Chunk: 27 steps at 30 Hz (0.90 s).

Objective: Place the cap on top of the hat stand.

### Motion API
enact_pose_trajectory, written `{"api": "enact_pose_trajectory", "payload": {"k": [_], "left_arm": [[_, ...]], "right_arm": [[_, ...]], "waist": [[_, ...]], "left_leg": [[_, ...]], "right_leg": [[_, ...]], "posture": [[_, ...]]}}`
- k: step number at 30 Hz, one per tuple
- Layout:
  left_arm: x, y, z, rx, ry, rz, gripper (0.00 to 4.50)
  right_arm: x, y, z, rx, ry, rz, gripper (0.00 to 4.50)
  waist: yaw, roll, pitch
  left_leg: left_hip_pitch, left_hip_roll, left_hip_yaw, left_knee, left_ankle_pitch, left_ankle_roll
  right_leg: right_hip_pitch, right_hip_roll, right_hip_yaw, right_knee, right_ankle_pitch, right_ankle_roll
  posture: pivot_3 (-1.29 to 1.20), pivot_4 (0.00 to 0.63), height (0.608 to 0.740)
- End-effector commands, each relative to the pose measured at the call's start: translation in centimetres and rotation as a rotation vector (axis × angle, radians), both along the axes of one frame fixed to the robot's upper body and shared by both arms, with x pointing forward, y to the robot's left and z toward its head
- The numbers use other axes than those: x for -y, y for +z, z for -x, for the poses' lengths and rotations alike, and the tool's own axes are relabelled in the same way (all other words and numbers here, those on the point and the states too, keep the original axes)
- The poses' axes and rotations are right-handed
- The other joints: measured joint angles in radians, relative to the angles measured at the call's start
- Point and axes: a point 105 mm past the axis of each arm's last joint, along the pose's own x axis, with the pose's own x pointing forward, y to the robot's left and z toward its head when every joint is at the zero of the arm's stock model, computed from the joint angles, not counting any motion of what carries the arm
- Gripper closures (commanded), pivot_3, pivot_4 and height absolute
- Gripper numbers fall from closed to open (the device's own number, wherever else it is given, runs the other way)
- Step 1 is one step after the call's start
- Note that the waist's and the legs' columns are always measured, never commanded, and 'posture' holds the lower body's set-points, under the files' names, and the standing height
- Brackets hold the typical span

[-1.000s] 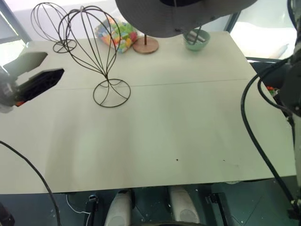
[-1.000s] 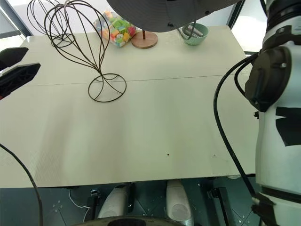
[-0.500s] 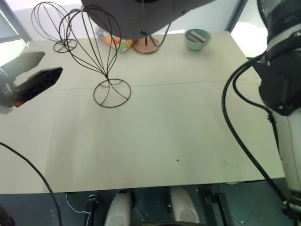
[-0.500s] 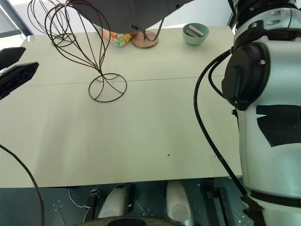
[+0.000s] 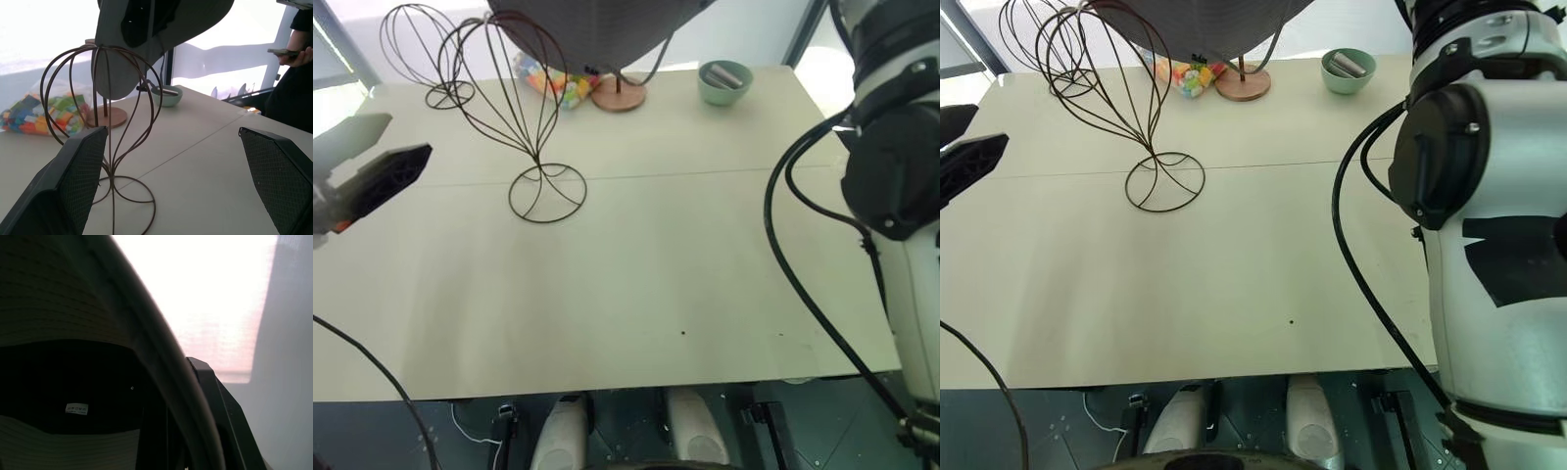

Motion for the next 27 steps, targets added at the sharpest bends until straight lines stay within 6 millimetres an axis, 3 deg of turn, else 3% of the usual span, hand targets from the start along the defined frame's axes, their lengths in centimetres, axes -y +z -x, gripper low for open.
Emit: {"api": "enact_pose_trajectory", "payload": {"k": [1, 8, 16, 19, 27], "left_arm": [[0.0, 1.3, 0.8, 0.063, 0.008, -0.019, 0.0], [0.2, 1.3, 0.7, 0.07, 0.003, -0.016, 0.0], [-0.2, 1.5, 0.9, 0.082, 0.027, 0.001, 0.0], [-0.6, 1.6, 1.0, 0.084, 0.046, 0.013, 0.0], [-1.2, 1.7, 1.1, 0.086, 0.075, 0.026, 0.0]], "right_arm": [[1.0, 2.5, 1.4, 0.083, -0.011, -0.064, 4.47], [1.6, 2.4, 1.3, 0.069, -0.016, -0.145, 4.47], [0.3, 2.6, 1.3, 0.079, 0.024, -0.188, 4.47], [-1.5, 2.8, 1.5, 0.081, 0.099, -0.207, 4.47], [-9.4, 3.4, 3.5, 0.096, 0.368, -0.205, 4.47]], "waist": [[0.0, 0.0, 0.0], [0.0, 0.0, 0.0], [0.0, 0.0, 0.0], [-0.006, 0.0, 0.0], [-0.026, 0.0, 0.0]], "left_leg": [[0.0, 0.0, 0.0, 0.0, 0.0, 0.0], [0.0, 0.0, 0.0, 0.0, 0.0, 0.0], [0.0, 0.0, 0.0, 0.0, 0.0, 0.0], [0.0, 0.0, 0.0, 0.0, 0.0, 0.0], [0.0, 0.0, 0.0, 0.0, 0.0, 0.0]], "right_leg": [[0.0, 0.0, 0.0, 0.0, 0.0, 0.0], [0.0, 0.0, 0.0, 0.0, 0.0, 0.0], [0.0, 0.0, 0.0, 0.0, 0.0, 0.0], [0.0, 0.0, 0.0, 0.0, 0.0, 0.0], [0.0, 0.0, 0.0, 0.003, 0.0, 0.0]], "posture": [[0.0, 0.15, 0.74], [0.0, 0.15, 0.74], [0.0, 0.15, 0.74], [0.0, 0.15, 0.74], [0.0, 0.15, 0.74]]}}
